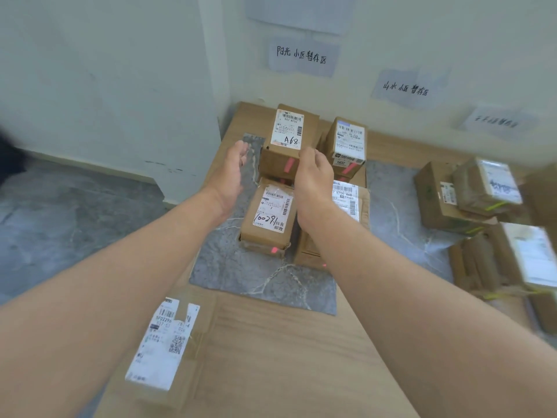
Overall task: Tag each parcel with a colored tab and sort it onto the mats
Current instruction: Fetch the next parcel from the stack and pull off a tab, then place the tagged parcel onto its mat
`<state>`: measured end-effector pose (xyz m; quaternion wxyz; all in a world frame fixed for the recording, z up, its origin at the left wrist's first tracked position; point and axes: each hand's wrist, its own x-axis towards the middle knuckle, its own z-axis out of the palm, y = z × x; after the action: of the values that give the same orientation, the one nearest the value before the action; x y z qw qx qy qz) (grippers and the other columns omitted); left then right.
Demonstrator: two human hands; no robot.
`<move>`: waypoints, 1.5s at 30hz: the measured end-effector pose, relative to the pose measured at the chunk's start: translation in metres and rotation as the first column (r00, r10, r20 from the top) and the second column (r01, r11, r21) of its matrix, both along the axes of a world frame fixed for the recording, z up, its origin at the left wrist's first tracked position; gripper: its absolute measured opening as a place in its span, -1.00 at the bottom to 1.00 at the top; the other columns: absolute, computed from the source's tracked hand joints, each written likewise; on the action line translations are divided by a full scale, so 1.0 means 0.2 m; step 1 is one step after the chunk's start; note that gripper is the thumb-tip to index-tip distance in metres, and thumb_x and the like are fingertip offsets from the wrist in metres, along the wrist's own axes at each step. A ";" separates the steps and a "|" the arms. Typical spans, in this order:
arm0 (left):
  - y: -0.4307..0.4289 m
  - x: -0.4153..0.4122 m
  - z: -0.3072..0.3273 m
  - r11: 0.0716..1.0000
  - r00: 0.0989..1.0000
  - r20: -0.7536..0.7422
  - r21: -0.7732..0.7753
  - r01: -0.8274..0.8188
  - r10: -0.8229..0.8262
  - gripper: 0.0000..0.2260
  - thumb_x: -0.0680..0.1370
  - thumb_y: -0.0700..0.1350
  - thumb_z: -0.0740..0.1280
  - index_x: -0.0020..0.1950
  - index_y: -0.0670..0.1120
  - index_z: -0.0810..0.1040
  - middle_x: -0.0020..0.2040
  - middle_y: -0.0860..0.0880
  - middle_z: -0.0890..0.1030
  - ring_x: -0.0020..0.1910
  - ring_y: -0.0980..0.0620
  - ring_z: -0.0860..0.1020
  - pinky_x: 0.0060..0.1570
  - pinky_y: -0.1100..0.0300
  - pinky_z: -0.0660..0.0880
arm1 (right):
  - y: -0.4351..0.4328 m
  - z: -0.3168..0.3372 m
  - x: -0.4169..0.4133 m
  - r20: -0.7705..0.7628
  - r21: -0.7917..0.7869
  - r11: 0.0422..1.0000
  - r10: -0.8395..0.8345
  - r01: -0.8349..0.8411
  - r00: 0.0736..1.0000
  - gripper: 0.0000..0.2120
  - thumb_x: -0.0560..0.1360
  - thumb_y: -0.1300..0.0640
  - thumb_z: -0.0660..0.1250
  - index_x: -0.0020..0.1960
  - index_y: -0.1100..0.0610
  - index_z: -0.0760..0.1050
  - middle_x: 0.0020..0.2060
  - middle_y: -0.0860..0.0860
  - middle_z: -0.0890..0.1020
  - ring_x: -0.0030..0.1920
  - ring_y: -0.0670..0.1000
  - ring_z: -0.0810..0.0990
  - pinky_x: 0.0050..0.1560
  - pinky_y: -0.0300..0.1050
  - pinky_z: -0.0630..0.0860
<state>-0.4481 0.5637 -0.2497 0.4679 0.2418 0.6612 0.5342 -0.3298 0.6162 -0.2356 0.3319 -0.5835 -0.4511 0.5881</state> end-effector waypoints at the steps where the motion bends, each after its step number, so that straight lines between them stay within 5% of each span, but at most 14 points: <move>1: -0.06 0.03 0.05 1.000 1.000 -0.004 0.015 -0.001 0.001 -0.49 0.67 0.20 -0.02 0.58 0.06 0.23 0.59 0.06 0.23 0.56 0.06 0.19 0.54 -0.04 0.11 | -0.07 0.03 0.02 -0.032 -0.006 1.000 -0.010 0.010 0.999 -0.57 0.59 -0.07 0.13 0.38 0.06 0.46 0.16 -0.11 0.55 0.17 -0.01 0.47 0.27 0.03 0.41; 4: -0.23 0.11 0.14 0.999 0.999 -0.024 0.040 0.027 -0.026 -0.52 0.70 0.17 -0.05 0.58 0.06 0.25 0.59 0.07 0.23 0.57 0.06 0.19 0.55 -0.03 0.09 | -0.26 0.12 0.07 -0.097 -0.013 1.000 -0.013 0.012 0.995 -0.80 0.62 0.00 0.13 0.08 0.06 0.46 -0.12 -0.11 0.43 -0.08 -0.03 0.37 -0.01 -0.05 0.32; 10: -0.64 0.26 0.22 0.999 0.998 -0.052 0.033 0.032 -0.031 -0.52 0.69 0.19 -0.05 0.57 0.08 0.27 0.60 0.03 0.22 0.58 0.01 0.17 0.57 -0.05 0.05 | -0.65 0.18 0.18 -0.155 0.008 0.999 0.040 -0.039 0.987 -0.72 0.63 -0.01 0.15 0.25 0.04 0.51 -0.12 -0.12 0.51 -0.06 -0.07 0.46 0.14 0.01 0.41; 16: -0.99 0.26 0.21 0.999 0.996 -0.082 0.007 0.046 -0.045 -0.52 0.69 0.19 -0.06 0.54 0.06 0.32 0.57 0.00 0.29 0.57 -0.02 0.20 0.51 0.07 0.13 | -0.96 0.17 0.23 -0.125 0.049 0.999 0.015 -0.008 0.992 -0.78 0.62 0.07 0.15 -0.04 0.20 0.47 -0.16 -0.06 0.47 -0.09 0.05 0.53 0.01 -0.05 0.49; 20: -1.17 0.17 0.15 0.997 0.995 -0.075 -0.025 0.072 -0.073 -0.51 0.71 0.16 -0.07 0.55 0.00 0.31 0.47 0.04 0.39 0.48 0.02 0.31 0.28 0.32 0.30 | -1.14 0.11 0.20 -0.089 0.029 0.999 0.027 -0.025 0.996 -0.77 0.64 0.03 0.16 -0.03 0.16 0.48 -0.15 -0.01 0.49 -0.12 0.00 0.47 -0.09 -0.09 0.42; 23: -1.27 0.05 0.01 0.996 0.995 -0.069 -0.041 0.075 -0.078 -0.51 0.70 0.17 -0.07 0.53 0.03 0.35 0.53 0.02 0.36 0.54 -0.06 0.24 0.37 0.14 0.20 | -1.25 0.00 0.15 -0.066 0.042 0.998 0.047 -0.045 0.997 -0.72 0.64 0.05 0.18 0.02 0.26 0.53 -0.21 0.11 0.53 -0.20 0.05 0.53 -0.13 -0.10 0.52; 28: -1.47 -0.08 -0.26 0.996 0.996 -0.064 -0.079 0.049 -0.055 -0.50 0.62 0.26 0.06 0.42 0.04 0.50 0.44 0.05 0.47 0.48 0.07 0.35 0.50 0.04 0.17 | -1.45 -0.29 0.05 0.023 -0.025 0.999 0.037 -0.036 0.999 -0.69 0.62 0.02 0.20 -0.30 -0.04 0.30 -0.52 -0.23 0.32 -0.45 -0.18 0.26 -0.42 -0.31 0.23; 33: -1.56 -0.16 -0.49 0.988 0.998 -0.018 -0.149 0.052 -0.055 -0.42 0.50 0.32 0.10 0.41 0.07 0.50 0.45 0.03 0.47 0.42 0.13 0.41 0.45 0.08 0.26 | -1.59 -0.57 -0.05 0.073 -0.134 0.990 0.051 -0.041 0.996 -0.87 0.53 -0.07 0.18 -0.14 -0.04 0.35 -0.30 -0.18 0.39 -0.32 -0.13 0.33 -0.28 -0.16 0.26; 37: -1.60 -0.16 -0.62 0.978 0.997 0.077 -0.210 -0.002 0.019 -0.71 0.65 0.15 0.09 -0.06 0.16 0.57 -0.04 0.23 0.69 -0.01 0.19 0.62 -0.01 0.22 0.47 | -1.66 -0.69 -0.07 0.122 -0.193 0.981 0.028 -0.004 0.992 -0.78 0.57 -0.07 0.16 0.03 0.02 0.49 -0.10 -0.10 0.61 -0.17 -0.04 0.51 -0.14 -0.11 0.39; 40: -1.61 -0.14 -0.64 0.978 0.994 0.100 -0.206 -0.026 0.047 -0.71 0.65 0.12 0.08 -0.15 0.11 0.51 -0.21 0.30 0.68 -0.02 0.11 0.60 -0.01 0.17 0.45 | -1.69 -0.72 -0.08 0.100 -0.223 0.975 0.028 -0.005 0.995 -0.73 0.59 -0.07 0.17 0.13 0.04 0.53 -0.01 -0.09 0.66 -0.10 -0.06 0.57 -0.13 -0.11 0.41; 45: -1.64 -0.12 -0.58 0.987 0.997 0.082 -0.161 0.007 0.006 -0.69 0.66 0.10 0.06 -0.13 0.12 0.54 -0.21 0.31 0.68 -0.06 0.11 0.57 0.05 0.14 0.45 | -1.73 -0.64 -0.06 0.062 -0.182 0.983 -0.027 0.038 0.998 -0.73 0.60 -0.04 0.18 0.14 0.05 0.56 -0.03 -0.09 0.68 -0.08 -0.05 0.60 -0.16 -0.12 0.42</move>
<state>-0.4718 0.2364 -0.3649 0.5129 0.1812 0.6822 0.4885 -0.3426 0.2711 -0.3640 0.2729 -0.6361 -0.3952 0.6039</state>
